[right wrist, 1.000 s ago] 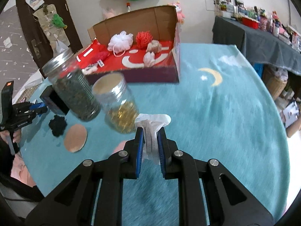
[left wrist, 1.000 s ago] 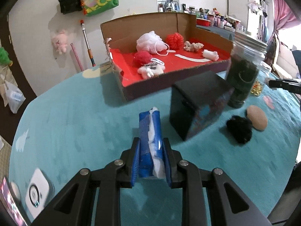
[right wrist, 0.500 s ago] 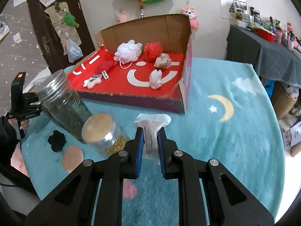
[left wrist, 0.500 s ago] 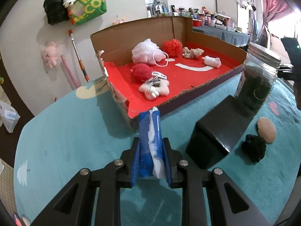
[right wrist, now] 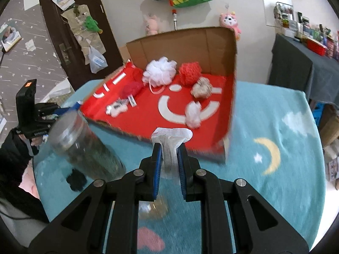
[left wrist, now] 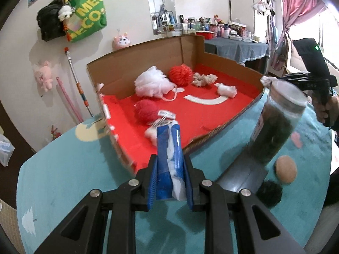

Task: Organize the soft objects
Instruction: 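Open both tools to drop the tissue pack and cloth into the box, then withdraw both tools from the box back toward the remaining items on the table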

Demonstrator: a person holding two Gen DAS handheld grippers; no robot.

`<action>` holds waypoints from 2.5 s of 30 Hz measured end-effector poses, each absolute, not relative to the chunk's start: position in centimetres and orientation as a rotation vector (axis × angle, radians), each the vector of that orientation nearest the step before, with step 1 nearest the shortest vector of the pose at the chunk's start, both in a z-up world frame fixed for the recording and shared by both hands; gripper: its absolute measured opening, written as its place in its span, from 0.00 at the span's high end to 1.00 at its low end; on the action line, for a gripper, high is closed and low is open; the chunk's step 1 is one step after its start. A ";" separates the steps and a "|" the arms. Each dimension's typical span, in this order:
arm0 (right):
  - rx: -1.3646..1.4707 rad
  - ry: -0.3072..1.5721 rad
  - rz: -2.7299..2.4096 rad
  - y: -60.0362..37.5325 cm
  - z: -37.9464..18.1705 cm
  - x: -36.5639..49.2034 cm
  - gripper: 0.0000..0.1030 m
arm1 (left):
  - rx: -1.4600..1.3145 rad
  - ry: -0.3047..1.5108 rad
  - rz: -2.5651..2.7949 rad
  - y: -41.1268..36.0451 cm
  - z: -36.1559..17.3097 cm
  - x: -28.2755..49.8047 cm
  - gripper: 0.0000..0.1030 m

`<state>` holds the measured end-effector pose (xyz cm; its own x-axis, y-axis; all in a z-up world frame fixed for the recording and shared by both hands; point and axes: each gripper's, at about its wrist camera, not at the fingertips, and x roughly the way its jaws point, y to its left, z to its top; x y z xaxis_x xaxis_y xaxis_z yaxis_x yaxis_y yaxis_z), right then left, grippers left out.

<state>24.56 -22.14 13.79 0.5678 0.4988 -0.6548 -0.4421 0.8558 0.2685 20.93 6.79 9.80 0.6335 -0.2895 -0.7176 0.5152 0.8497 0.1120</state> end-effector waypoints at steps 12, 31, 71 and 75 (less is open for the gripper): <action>0.063 0.981 0.586 -15.6 14.8 35.7 0.86 | 0.272 0.970 -0.446 -2.8 11.1 31.0 0.76; 0.092 1.214 0.484 -12.7 9.8 44.2 0.85 | 0.296 1.144 -0.349 -5.1 5.4 39.9 0.75; 0.125 1.154 0.393 -12.1 14.1 40.3 0.37 | 0.110 0.919 -0.369 -0.4 12.6 31.1 0.23; 0.120 1.115 0.383 -12.7 16.2 38.0 0.34 | 0.072 0.845 -0.351 0.1 15.2 28.1 0.14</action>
<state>38.03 -12.73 16.18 0.3825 0.3591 -0.8513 -0.2398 0.9284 0.2839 28.15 0.14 15.15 0.6098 -0.2755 -0.7431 0.3325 0.9401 -0.0757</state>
